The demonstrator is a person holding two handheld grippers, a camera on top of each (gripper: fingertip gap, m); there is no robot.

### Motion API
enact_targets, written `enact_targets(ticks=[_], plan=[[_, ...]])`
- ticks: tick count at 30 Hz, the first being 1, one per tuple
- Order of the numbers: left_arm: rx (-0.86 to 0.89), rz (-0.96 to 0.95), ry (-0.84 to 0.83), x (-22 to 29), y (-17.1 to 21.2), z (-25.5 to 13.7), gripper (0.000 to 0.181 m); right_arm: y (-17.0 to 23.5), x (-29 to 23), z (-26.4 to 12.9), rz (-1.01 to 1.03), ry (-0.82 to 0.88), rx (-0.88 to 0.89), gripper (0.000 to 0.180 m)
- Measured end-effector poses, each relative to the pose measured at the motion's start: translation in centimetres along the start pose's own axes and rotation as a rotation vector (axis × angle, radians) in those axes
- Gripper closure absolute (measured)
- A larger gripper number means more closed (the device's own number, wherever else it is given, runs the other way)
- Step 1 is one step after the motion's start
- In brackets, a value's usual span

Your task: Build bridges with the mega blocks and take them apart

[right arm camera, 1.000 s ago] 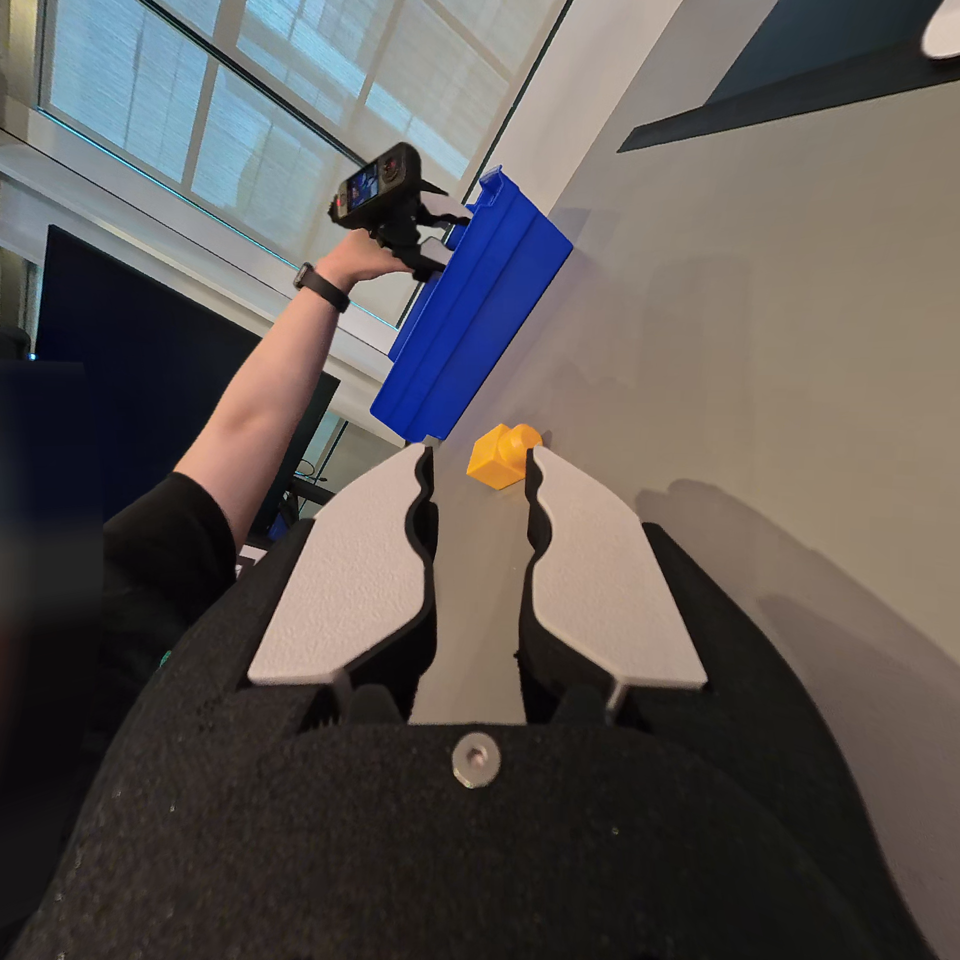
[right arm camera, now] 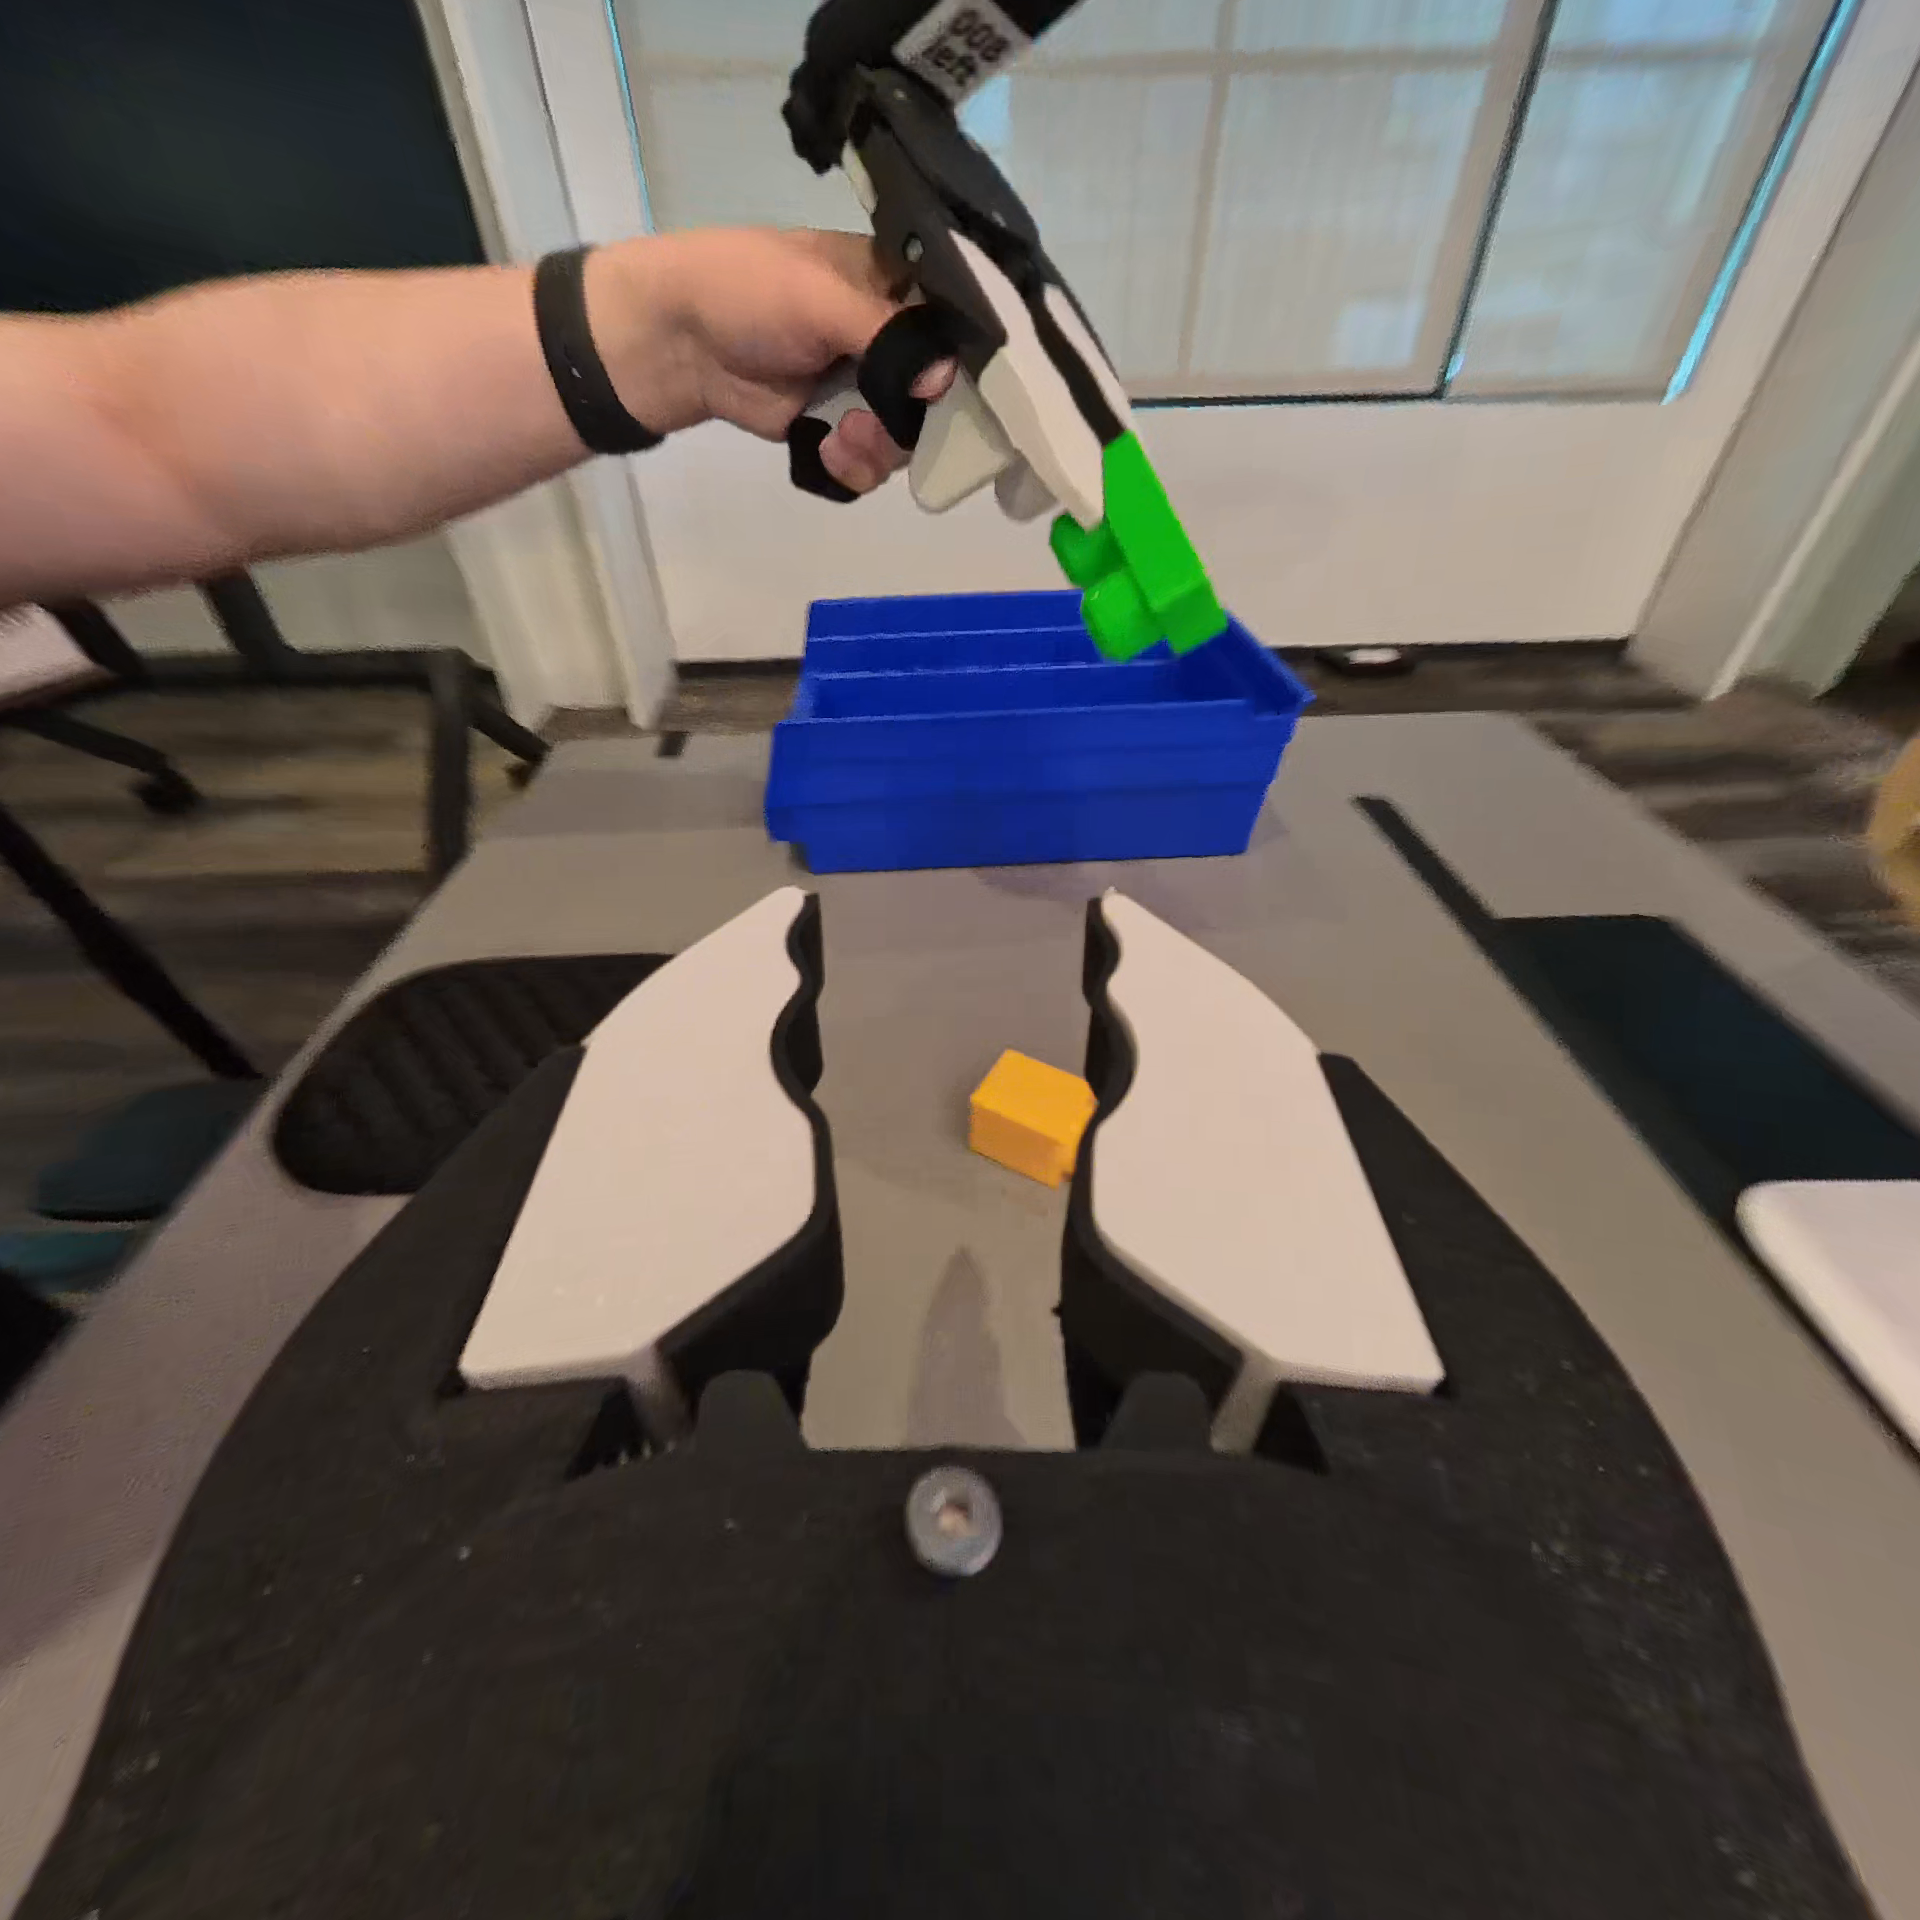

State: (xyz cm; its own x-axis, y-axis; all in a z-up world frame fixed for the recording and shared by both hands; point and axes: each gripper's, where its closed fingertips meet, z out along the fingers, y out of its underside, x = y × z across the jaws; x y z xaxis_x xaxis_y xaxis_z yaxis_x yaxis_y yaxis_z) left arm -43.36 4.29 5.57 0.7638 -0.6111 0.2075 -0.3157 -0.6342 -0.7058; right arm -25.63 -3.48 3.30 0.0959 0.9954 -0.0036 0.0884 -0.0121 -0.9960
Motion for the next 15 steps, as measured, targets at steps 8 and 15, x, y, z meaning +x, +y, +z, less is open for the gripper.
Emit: enact_targets(ticks=[8,15], plan=[[-0.056,-0.022,0.372,14.5,-2.0,11.6,0.142,0.8,1.5,-5.7,-0.545,0.458,-0.112,0.122],[-0.169,-0.003,0.506,21.8,-1.5,18.0,0.142,6.3,3.5,-10.2,-0.506,0.549,-0.308,0.107]])
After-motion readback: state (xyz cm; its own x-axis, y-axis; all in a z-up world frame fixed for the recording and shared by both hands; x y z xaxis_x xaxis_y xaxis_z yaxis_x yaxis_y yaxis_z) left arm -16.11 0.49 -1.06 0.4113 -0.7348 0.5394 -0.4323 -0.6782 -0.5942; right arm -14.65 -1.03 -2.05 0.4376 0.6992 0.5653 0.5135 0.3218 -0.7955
